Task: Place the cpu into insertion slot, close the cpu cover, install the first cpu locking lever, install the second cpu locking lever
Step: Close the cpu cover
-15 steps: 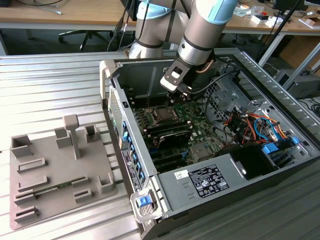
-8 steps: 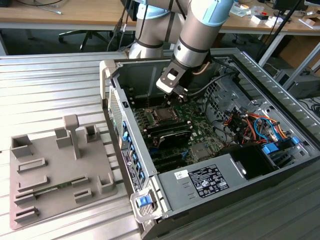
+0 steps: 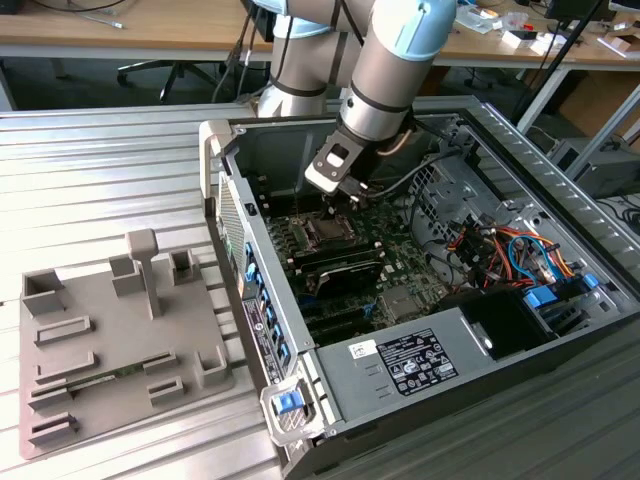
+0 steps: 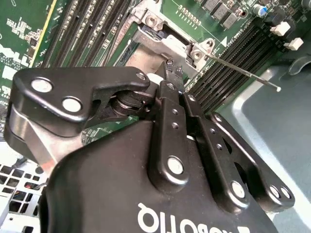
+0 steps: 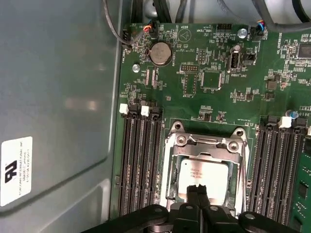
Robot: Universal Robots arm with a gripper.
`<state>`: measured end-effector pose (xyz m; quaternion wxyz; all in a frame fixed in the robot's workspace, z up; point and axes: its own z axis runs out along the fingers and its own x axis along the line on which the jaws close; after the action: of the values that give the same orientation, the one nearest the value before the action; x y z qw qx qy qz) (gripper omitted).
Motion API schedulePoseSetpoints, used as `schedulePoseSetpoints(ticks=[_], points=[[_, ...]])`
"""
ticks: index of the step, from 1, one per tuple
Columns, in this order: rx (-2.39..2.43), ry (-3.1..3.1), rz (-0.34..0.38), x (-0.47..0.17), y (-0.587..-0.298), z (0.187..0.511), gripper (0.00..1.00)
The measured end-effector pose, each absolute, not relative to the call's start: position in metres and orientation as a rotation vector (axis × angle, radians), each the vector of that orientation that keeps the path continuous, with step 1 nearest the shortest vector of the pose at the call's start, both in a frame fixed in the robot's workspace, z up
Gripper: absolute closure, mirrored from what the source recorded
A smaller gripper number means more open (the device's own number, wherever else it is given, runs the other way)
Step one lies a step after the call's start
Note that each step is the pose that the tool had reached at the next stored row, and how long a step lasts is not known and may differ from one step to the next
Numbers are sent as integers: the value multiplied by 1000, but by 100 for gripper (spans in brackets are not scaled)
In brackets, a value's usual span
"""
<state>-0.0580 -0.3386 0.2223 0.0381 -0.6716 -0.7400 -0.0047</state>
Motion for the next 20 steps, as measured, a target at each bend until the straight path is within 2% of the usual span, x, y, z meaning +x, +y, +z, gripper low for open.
schedulePoseSetpoints(ticks=[3,20], points=[[-2060,-2270,-14,-63,-339,209,89],[-2060,-2270,-13,-58,-339,209,89]])
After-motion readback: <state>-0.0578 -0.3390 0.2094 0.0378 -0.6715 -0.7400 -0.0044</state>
